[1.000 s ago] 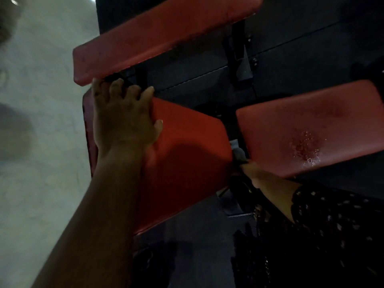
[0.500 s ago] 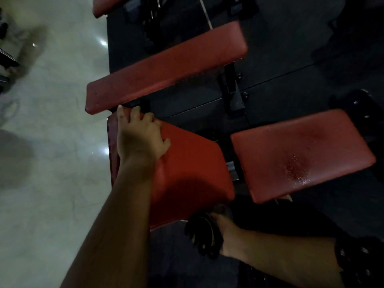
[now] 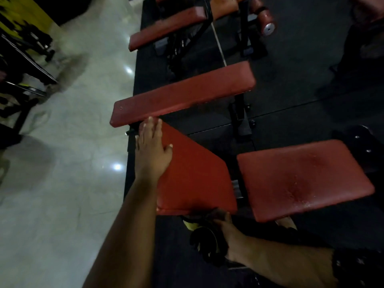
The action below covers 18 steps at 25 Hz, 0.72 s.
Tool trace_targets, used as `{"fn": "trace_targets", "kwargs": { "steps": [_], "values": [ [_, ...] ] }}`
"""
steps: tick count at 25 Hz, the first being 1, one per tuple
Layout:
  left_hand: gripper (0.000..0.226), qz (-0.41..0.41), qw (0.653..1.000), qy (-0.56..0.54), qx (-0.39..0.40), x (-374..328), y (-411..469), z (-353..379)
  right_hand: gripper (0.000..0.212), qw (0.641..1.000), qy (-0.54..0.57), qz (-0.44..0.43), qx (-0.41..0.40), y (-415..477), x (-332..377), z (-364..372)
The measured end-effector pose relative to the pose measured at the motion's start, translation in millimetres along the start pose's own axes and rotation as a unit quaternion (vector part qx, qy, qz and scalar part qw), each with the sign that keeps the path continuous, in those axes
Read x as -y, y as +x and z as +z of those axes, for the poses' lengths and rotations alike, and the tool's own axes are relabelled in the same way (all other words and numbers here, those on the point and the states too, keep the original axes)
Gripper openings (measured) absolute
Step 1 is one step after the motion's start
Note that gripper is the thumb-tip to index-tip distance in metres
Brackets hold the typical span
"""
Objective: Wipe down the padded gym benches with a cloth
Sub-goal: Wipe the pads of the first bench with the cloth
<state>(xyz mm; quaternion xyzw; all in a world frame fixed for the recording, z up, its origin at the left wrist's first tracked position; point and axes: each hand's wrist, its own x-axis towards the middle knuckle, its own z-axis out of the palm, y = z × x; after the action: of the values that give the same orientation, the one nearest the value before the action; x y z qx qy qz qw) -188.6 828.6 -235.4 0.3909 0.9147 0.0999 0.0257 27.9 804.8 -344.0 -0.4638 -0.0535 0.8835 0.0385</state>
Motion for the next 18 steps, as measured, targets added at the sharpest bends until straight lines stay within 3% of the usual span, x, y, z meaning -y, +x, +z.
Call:
{"fn": "trace_targets", "kwargs": {
  "steps": [3,5,8,12,15,18],
  "values": [
    [0.066,-0.003,0.998,-0.054,0.012,12,-23,-2,0.015,0.999,-0.003,0.042,0.012,-20,4,22],
    [0.059,-0.014,0.995,-0.094,0.03,20,-35,-4,0.025,0.996,-0.017,0.069,0.051,-30,-3,27],
    [0.054,-0.024,0.994,-0.106,0.023,20,-46,-5,0.051,0.998,-0.026,0.051,0.034,-28,-12,12],
    [0.048,-0.017,0.993,-0.119,0.002,20,-45,-2,0.029,0.999,-0.048,-0.003,-0.014,-18,-10,8],
    [0.041,-0.005,0.991,-0.13,-0.004,22,-43,-1,0.026,0.993,-0.096,0.032,0.061,-32,-13,21],
    [0.036,-0.011,0.993,-0.119,0.004,20,-46,-2,0.033,0.989,-0.11,-0.006,0.099,-37,-17,18]
  ]
}}
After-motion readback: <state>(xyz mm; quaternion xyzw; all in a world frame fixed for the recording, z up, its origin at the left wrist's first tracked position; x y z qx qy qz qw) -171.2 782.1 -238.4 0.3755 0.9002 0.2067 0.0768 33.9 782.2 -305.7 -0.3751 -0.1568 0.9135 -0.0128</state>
